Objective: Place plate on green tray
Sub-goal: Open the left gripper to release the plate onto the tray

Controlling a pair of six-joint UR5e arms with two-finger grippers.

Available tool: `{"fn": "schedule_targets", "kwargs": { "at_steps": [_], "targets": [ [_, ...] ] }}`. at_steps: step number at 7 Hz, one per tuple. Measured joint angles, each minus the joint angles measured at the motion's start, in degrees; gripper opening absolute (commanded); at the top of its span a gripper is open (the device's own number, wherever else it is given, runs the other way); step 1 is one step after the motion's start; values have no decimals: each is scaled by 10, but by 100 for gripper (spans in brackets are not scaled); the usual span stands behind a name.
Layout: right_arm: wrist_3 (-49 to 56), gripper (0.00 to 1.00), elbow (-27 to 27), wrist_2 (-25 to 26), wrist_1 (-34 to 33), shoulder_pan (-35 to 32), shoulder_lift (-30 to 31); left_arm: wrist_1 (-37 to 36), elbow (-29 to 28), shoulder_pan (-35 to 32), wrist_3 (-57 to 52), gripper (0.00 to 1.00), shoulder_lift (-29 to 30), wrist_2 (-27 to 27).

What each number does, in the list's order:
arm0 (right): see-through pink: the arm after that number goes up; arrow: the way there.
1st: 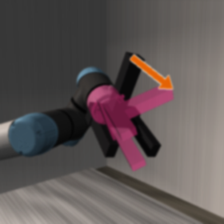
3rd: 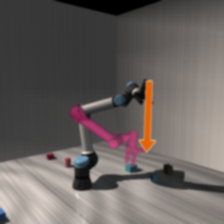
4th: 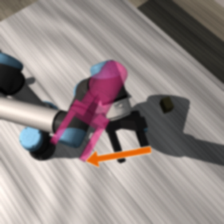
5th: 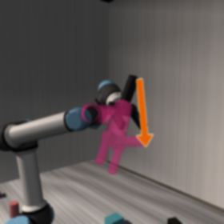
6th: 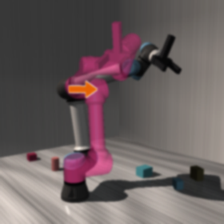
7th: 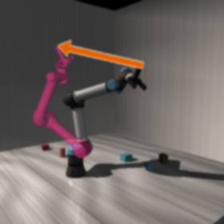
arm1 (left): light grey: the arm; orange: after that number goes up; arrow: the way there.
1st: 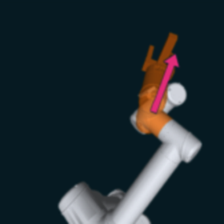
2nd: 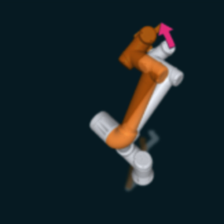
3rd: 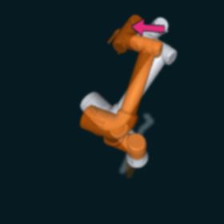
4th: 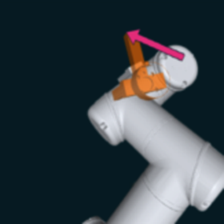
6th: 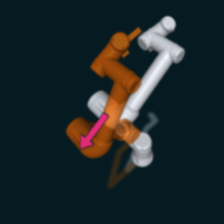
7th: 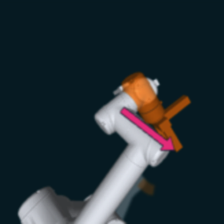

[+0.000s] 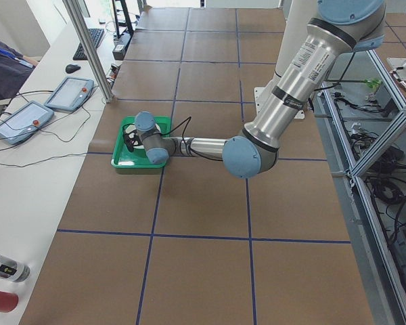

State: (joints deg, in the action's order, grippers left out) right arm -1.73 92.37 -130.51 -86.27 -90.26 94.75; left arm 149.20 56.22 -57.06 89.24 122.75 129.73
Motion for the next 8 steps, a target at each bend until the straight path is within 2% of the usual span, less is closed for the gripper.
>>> {"fn": "schedule_targets", "kwargs": {
  "at_steps": [1, 2, 3, 6, 8],
  "targets": [
    [0, 100, 0, 0, 0, 0, 0, 0, 1, -1, -1, 20, -2, 2],
    [0, 100, 0, 0, 0, 0, 0, 0, 1, -4, -3, 73, -3, 4],
    [0, 100, 0, 0, 0, 0, 0, 0, 1, -8, -10, 100, -5, 6],
    [0, 100, 0, 0, 0, 0, 0, -6, 25, -32, -62, 100, -18, 33],
    [0, 100, 0, 0, 0, 0, 0, -64, 116, -72, -140, 100, -60, 73]
  ]
}}
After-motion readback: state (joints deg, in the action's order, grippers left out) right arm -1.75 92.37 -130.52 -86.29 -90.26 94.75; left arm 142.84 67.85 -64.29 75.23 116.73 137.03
